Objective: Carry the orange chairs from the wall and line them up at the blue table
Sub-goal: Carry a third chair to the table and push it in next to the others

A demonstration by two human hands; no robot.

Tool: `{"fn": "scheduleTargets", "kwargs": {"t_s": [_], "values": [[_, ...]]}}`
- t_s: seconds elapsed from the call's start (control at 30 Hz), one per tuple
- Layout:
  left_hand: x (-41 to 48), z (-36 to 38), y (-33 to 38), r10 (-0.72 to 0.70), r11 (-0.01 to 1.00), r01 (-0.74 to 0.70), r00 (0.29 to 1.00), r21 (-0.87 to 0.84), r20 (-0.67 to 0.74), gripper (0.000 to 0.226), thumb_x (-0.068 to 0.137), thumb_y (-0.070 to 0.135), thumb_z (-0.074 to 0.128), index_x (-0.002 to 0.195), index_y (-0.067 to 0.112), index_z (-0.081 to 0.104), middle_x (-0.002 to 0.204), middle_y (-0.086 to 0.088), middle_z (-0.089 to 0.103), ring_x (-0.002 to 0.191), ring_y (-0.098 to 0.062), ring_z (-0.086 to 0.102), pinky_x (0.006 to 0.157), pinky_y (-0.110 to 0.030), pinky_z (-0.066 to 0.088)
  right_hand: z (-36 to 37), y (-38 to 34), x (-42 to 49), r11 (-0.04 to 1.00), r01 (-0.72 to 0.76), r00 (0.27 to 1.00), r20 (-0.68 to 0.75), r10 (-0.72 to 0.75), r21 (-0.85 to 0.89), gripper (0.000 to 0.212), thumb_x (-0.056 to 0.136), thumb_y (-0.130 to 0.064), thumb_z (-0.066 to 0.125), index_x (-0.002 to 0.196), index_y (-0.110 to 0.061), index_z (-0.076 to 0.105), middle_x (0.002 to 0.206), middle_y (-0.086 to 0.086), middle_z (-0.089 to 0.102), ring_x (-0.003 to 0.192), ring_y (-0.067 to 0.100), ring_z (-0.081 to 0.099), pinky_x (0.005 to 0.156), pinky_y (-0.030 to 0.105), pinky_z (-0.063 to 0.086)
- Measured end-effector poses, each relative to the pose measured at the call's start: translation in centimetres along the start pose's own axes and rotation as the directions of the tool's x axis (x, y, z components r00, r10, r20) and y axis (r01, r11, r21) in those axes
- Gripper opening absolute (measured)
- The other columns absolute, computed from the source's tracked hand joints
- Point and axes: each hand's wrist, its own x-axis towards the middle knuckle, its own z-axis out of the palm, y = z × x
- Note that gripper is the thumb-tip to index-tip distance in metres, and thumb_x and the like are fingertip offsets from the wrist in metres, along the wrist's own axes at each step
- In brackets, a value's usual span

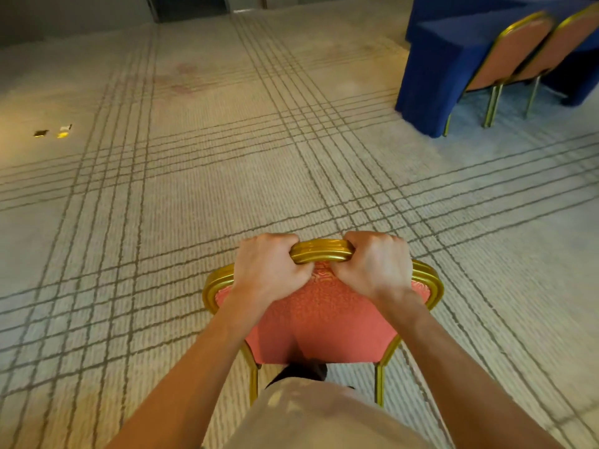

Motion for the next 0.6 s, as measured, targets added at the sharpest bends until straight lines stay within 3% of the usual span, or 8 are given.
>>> {"fn": "scheduleTargets", "kwargs": {"t_s": [0.1,0.17,0.33,0.47,0.6], "values": [[4.2,2.0,0.5,0.066,0.997,-0.064,0.997,-0.050,0.031,0.047,0.071,0.047,0.067,0.052,0.026,0.029,0.051,0.011,0.042,0.053,-0.023,0.058,0.052,-0.031,0.039,0.2,2.4,2.4,0.997,-0.060,0.998,-0.002,0.060,-0.044,0.038,0.070,-0.051,0.064,0.055,-0.025,0.040,0.059,0.002,0.066,0.058,0.033,0.064,0.057,0.029,0.036],[6.7,3.1,0.9,0.110,0.991,-0.105,0.992,-0.077,0.063,0.042,0.072,0.047,0.066,0.054,0.025,0.035,0.052,0.008,0.048,0.055,-0.023,0.058,0.053,-0.033,0.043,0.4,3.7,3.8,0.993,-0.097,0.995,0.003,0.097,-0.069,0.040,0.071,-0.049,0.067,0.055,-0.026,0.039,0.060,0.001,0.066,0.059,0.032,0.064,0.057,0.029,0.034],[15.1,6.3,2.3,0.264,0.962,-0.258,0.962,-0.088,0.070,0.034,0.073,0.044,0.069,0.059,0.022,0.046,0.058,0.001,0.061,0.060,-0.027,0.062,0.056,-0.030,0.035,1.3,8.1,8.5,0.970,-0.228,0.973,-0.051,0.224,-0.086,0.036,0.070,-0.048,0.065,0.055,-0.024,0.043,0.056,-0.001,0.062,0.054,0.030,0.060,0.056,0.028,0.036],[20.7,8.5,3.1,0.386,0.917,-0.377,0.921,-0.129,0.056,0.033,0.071,0.045,0.070,0.059,0.022,0.049,0.056,0.006,0.057,0.055,-0.022,0.059,0.055,-0.027,0.030,1.6,10.4,11.6,0.938,-0.337,0.940,-0.086,0.331,-0.074,0.034,0.070,-0.049,0.061,0.054,-0.026,0.042,0.053,-0.004,0.059,0.051,0.026,0.057,0.056,0.030,0.045],[25.2,9.7,4.1,0.482,0.863,-0.472,0.876,-0.178,0.016,0.032,0.068,0.045,0.067,0.058,0.024,0.046,0.054,0.008,0.053,0.052,-0.018,0.057,0.054,-0.025,0.028,1.6,12.0,13.8,0.914,-0.397,0.912,-0.147,0.382,-0.086,0.035,0.069,-0.055,0.053,0.054,-0.025,0.046,0.052,-0.005,0.058,0.049,0.023,0.057,0.054,0.027,0.040]]}}
